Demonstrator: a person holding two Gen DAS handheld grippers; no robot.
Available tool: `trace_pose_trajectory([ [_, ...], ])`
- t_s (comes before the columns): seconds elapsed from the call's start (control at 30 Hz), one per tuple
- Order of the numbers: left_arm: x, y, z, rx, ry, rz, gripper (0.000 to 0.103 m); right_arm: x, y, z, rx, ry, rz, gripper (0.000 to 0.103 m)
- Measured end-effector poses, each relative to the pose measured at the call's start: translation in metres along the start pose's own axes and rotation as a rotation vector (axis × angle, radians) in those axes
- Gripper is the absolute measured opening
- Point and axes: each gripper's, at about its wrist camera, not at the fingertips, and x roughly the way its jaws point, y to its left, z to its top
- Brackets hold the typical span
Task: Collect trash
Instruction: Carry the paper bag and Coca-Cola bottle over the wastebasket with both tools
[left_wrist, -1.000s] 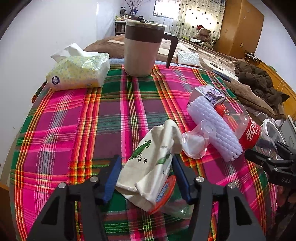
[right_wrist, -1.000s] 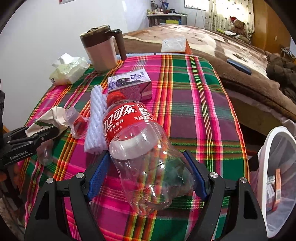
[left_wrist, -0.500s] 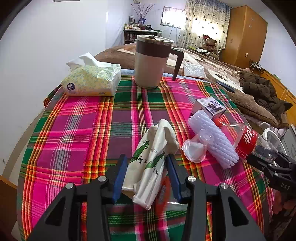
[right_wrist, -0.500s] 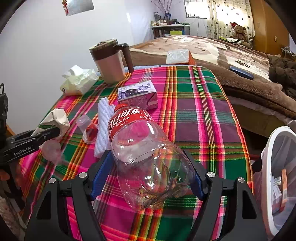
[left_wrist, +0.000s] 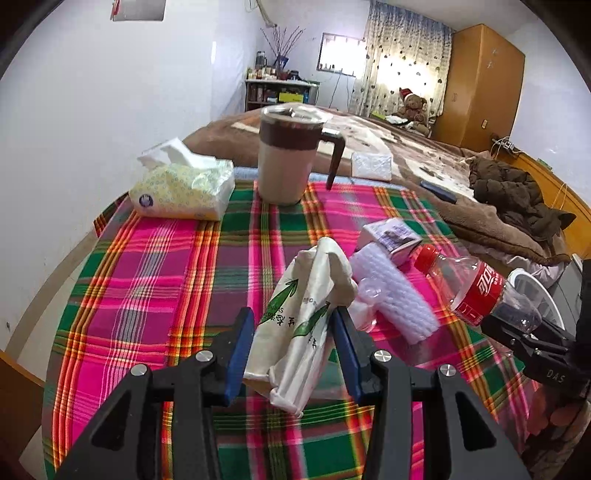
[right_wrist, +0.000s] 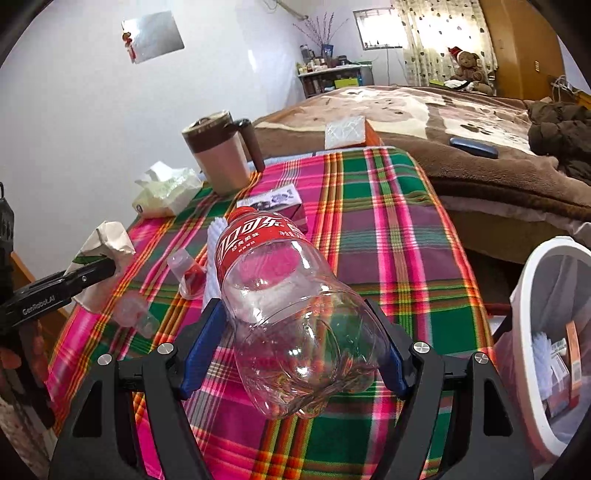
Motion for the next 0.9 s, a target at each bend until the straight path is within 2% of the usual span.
trace_pose_trajectory([
  [0.3, -0.024, -0.046, 0.006, 0.071, -0.063, -0.041, 0.045, -0.033, -0.012, 0.003, 0.018, -0.077, -0.001, 0.076],
  [0.6, -0.032, -0.098, 0.009, 0.143, -0.104, -0.073, 0.045, -0.066, -0.034, 0.004, 0.032, -0.150, -0.053, 0.076],
  [0.9, -0.030, -0.144, 0.007, 0.190, -0.105, -0.147, 0.045, -0.089, -0.064, 0.002, 0.078, -0.198, -0.124, 0.076],
])
